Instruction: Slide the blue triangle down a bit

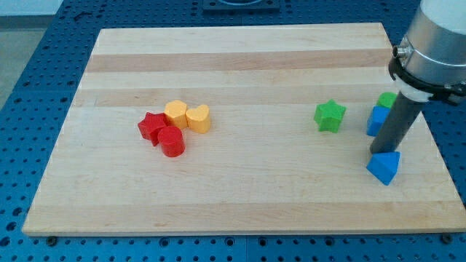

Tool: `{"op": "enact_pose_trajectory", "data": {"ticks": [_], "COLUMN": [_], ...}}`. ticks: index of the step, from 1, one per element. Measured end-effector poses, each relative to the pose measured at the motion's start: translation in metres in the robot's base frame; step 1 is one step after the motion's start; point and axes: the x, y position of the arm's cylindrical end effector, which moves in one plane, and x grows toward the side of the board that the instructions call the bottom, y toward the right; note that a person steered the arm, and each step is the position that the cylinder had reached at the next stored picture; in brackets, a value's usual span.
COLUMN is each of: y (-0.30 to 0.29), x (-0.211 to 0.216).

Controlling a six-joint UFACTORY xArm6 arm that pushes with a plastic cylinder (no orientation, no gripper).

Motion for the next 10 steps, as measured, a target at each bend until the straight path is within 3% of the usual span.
{"op": "enact_pose_trajectory", "data": {"ticks": [2, 3, 5, 7, 10], "y": [0.000, -0.004, -0.065, -0.014, 0.007], "x": [0.018, 0.004, 0.004, 0.023, 0.045]}}
